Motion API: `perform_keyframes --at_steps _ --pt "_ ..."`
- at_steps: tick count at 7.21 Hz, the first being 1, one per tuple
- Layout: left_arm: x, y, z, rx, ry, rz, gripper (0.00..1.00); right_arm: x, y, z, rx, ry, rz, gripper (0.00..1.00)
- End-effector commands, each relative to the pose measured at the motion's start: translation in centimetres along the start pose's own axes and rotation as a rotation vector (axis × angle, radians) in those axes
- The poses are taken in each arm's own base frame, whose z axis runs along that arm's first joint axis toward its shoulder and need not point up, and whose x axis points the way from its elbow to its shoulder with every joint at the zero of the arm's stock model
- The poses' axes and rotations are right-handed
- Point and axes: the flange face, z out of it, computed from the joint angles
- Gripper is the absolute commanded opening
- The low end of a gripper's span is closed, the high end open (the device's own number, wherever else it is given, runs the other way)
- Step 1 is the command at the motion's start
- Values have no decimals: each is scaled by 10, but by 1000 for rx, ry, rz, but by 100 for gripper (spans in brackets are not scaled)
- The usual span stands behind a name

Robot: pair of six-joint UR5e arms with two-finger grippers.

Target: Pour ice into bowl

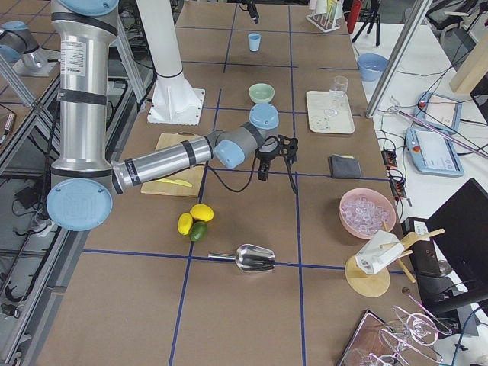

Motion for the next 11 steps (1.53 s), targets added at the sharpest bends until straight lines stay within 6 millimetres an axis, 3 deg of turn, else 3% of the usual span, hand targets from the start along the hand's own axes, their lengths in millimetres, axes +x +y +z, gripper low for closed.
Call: perform_keyframes --at_steps 1,3,5,6,7,8,9,10,11 --pt "10 57 11 137 -58 -58 100 -2 5 -6 4 -5 -7 100" --pt "26 93 24 259 -101 -10 100 -4 6 -9 8 -9 -10 100" --pt "33 108 25 316 -93 44 100 -5 7 -9 -5 -17 -11 100" --pt "32 125 34 303 -131 15 100 -4 7 -8 -7 -17 -10 100" --pt "56 152 48 315 -141 29 100 -4 7 -5 -10 -15 -10 100" --pt "58 165 57 321 -179 32 100 -5 5 -5 -11 -14 -9 100" --pt "51 181 61 310 -181 -3 100 -6 4 -5 -10 -16 -9 100" --pt "44 183 65 329 -194 16 100 -6 5 -4 -12 -15 -7 100" --pt "25 186 75 359 -211 8 100 -6 4 -4 -12 -16 -8 100"
